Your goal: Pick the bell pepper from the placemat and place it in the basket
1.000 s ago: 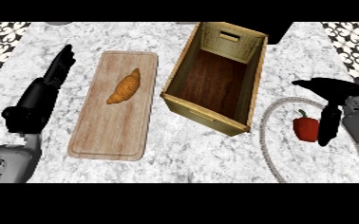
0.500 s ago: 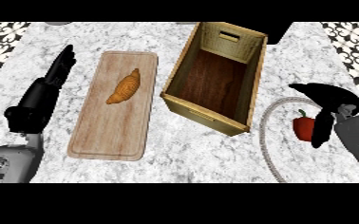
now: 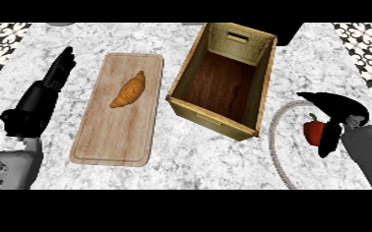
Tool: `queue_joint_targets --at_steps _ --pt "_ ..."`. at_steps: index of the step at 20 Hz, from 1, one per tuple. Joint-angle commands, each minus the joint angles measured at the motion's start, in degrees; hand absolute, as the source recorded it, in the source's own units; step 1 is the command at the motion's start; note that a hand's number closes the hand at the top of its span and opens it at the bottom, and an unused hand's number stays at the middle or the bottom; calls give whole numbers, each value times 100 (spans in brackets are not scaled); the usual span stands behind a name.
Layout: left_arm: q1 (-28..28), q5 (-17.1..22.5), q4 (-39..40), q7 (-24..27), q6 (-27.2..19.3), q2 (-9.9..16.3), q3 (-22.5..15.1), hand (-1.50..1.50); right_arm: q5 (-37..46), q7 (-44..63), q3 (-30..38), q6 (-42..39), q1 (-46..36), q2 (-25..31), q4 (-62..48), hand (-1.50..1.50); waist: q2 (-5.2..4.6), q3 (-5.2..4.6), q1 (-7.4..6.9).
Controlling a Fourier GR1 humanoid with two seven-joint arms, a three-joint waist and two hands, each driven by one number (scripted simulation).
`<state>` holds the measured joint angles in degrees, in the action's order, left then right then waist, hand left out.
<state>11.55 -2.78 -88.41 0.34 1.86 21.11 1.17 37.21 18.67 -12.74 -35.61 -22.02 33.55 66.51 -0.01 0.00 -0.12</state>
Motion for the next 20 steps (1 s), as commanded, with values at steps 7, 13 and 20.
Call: queue_joint_targets --at_steps 7,13,20 --pt "93 -366 -73 -98 86 -356 156 0 624 -95 416 -101 174 -399 -21 -150 2 0 2" --pt "15 -493 150 241 128 -494 271 0 968 -581 550 -7 64 -394 -635 -150 -3 0 -2" --pt "80 -405 -49 -45 352 -408 398 0 1218 -1441 673 667 255 -308 -1399 150 -10 3 -20"
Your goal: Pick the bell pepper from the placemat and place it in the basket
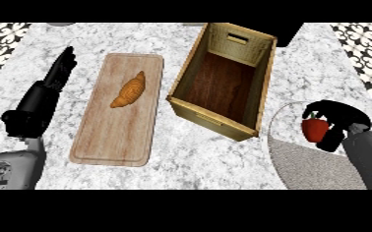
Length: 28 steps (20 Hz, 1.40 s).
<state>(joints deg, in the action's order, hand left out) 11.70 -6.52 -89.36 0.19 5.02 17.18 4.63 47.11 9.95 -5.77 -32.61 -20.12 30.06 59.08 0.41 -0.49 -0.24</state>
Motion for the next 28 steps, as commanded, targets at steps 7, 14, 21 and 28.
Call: queue_joint_targets --at_steps 7,14,21,28 --pt "317 -31 -21 -321 72 -72 94 0 631 -786 -205 738 -119 -153 -658 150 -47 51 6" --pt "2 -286 -266 -324 -119 -235 -52 0 447 -362 752 1315 100 535 72 150 -15 48 86" --pt "-118 -217 -26 26 7 -169 84 0 342 -28 1483 1880 480 952 1213 150 -16 44 111" --pt "-186 -207 -180 -137 14 -148 98 0 -1243 27 2713 2210 -465 329 2408 150 61 46 170"
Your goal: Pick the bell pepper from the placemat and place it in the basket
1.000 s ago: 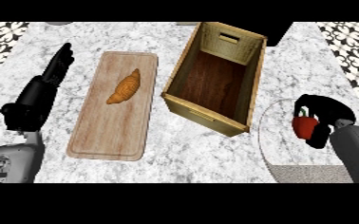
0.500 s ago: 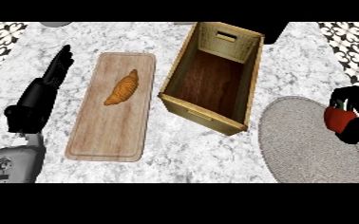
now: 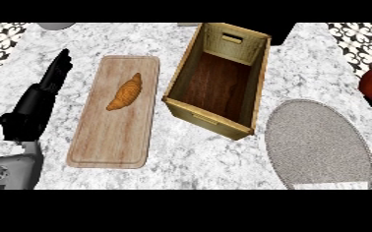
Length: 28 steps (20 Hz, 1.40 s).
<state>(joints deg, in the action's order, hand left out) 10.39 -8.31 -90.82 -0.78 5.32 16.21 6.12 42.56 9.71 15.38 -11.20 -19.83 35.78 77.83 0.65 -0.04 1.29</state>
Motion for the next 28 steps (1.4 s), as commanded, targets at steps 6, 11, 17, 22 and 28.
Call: queue_joint_targets --at_steps 6,11,17,22,28 --pt "-15 53 -34 -9 63 -5 25 0 -1905 798 959 -645 -1355 -261 1718 150 7 -5 -50" --pt "104 -99 208 65 -6 -99 -69 0 -2532 2023 772 -1390 -2659 79 2046 150 -30 -9 -129" --pt "231 -150 463 360 7 -128 -67 0 -3024 3551 130 -1613 -4102 -177 1773 150 -53 -10 -157" --pt "-61 -120 202 376 173 -117 -153 0 -2793 4059 -515 -1434 -5043 -568 1023 150 -56 -8 -238" --pt "159 -268 118 51 -120 -397 -262 0 -2657 4792 -959 -1163 -5568 -1300 494 150 -52 -3 -185"
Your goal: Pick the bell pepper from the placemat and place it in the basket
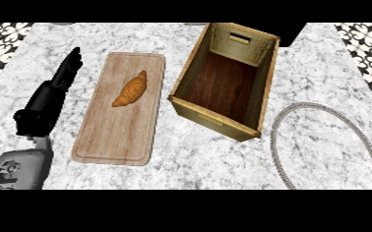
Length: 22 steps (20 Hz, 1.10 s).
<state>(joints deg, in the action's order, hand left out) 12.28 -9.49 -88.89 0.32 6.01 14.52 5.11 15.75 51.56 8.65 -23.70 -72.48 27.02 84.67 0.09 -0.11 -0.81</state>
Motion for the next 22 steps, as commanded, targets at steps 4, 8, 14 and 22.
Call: queue_joint_targets --at_steps 4,8,14,22 --pt "76 2 -81 -219 -7 -14 42 0 167 346 -528 -101 -480 -484 -990 150 -8 6 6" --pt "-157 71 -99 -15 127 79 120 0 40 658 -575 -150 -495 -746 -1242 150 -3 5 25" --pt "179 231 -160 -299 228 191 262 0 398 495 -1188 -827 -226 -243 -1434 150 -1 7 90" --pt "-238 69 -200 14 193 137 199 0 359 346 -1477 -1418 -277 -240 -1577 -150 15 9 75"
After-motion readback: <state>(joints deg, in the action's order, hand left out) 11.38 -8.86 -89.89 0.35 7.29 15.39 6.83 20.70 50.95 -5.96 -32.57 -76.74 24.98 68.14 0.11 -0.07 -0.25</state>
